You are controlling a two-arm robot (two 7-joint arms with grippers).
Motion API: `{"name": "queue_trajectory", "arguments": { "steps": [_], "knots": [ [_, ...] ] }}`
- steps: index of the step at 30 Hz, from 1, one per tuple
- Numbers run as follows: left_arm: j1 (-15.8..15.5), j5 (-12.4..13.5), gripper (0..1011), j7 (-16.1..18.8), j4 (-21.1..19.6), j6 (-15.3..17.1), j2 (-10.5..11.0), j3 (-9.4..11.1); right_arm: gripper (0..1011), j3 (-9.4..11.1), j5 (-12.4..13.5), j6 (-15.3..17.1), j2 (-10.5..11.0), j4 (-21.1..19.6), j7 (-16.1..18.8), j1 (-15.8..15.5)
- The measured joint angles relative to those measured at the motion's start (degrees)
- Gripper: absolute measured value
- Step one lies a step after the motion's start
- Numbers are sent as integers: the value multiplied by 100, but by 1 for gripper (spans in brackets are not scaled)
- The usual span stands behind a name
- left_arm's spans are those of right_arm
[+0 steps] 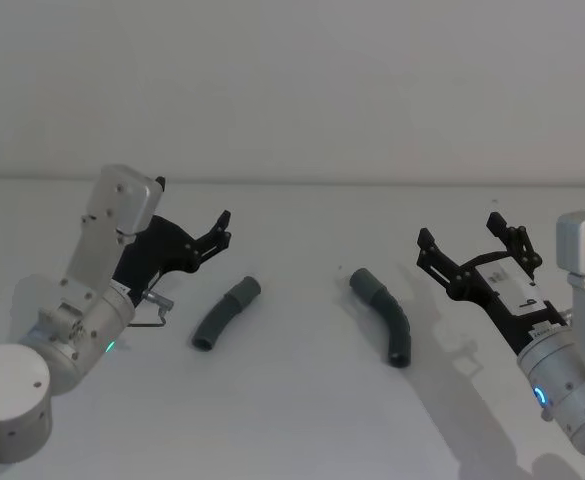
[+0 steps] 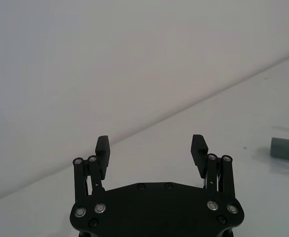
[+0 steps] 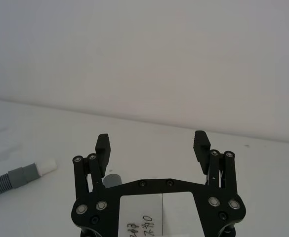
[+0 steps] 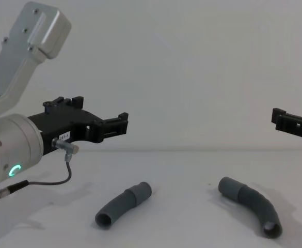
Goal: Use both hands to pick up one end of the pipe from the table, align the ends, and insert them.
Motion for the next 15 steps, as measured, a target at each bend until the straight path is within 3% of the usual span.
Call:
{"name": "queue_trajectory", "arguments": {
  "steps": [9,14,15],
  "knots": [
    [-100,-139,1001,-234,-111,592,57,9,1001,0,0,0,0,0,0,0],
    [-209,-247,1001,-415,-188,1182,101,24,1001,0,0,0,0,0,0,0],
    [-209,-247,1001,-415,-188,1182,101,24,1001,0,0,0,0,0,0,0]
  ]
}}
